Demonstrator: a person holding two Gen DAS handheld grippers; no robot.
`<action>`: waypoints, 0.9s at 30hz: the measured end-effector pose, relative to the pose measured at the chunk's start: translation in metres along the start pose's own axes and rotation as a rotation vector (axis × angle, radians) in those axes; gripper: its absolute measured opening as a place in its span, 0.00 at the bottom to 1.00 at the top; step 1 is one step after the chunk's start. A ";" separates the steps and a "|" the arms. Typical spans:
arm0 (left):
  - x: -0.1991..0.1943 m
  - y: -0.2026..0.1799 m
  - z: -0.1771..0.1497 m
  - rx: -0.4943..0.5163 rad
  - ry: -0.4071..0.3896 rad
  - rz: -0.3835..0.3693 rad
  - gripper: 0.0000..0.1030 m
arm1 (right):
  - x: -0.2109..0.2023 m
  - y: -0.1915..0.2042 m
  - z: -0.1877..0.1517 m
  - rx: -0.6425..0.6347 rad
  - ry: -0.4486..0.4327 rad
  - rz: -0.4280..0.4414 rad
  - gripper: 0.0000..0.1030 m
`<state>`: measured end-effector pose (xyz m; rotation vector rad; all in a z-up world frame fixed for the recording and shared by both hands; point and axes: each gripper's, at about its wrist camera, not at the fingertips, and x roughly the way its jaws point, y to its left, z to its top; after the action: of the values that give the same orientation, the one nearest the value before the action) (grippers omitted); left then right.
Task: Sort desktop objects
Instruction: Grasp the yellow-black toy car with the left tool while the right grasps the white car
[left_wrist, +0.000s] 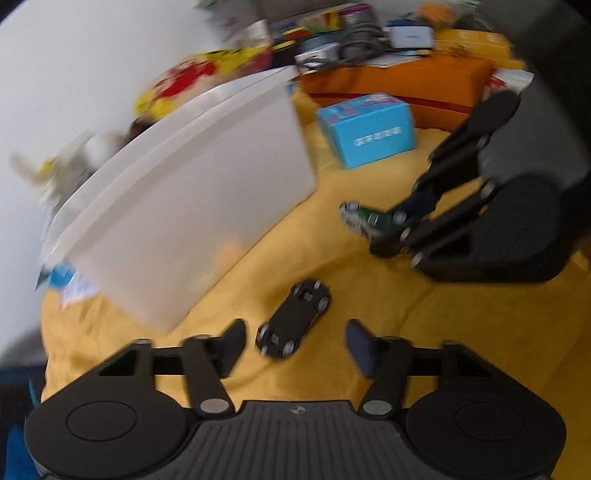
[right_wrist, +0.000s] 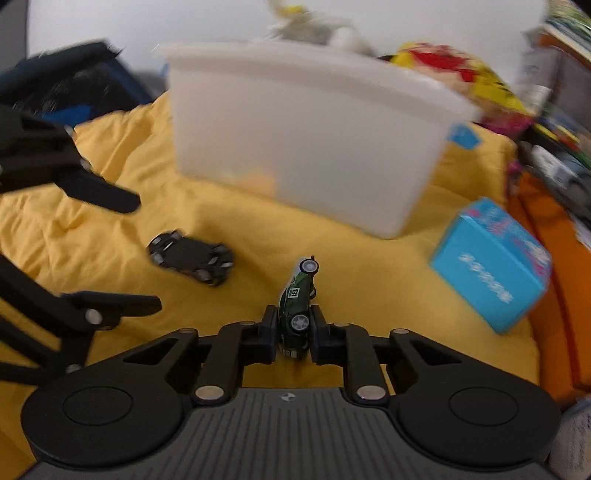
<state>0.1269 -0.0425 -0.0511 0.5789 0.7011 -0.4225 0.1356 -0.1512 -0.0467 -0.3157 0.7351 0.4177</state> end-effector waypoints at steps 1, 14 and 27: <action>0.006 0.001 0.003 0.010 0.012 -0.015 0.37 | -0.006 -0.005 -0.001 0.021 -0.010 -0.004 0.18; 0.019 0.041 -0.002 -0.373 0.054 -0.151 0.20 | -0.042 -0.008 -0.030 0.115 0.033 0.044 0.19; -0.041 0.019 -0.105 -1.075 0.086 -0.405 0.23 | -0.048 0.009 -0.033 0.227 0.040 0.248 0.19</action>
<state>0.0591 0.0439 -0.0810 -0.5724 1.0068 -0.3308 0.0802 -0.1698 -0.0373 -0.0189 0.8561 0.5583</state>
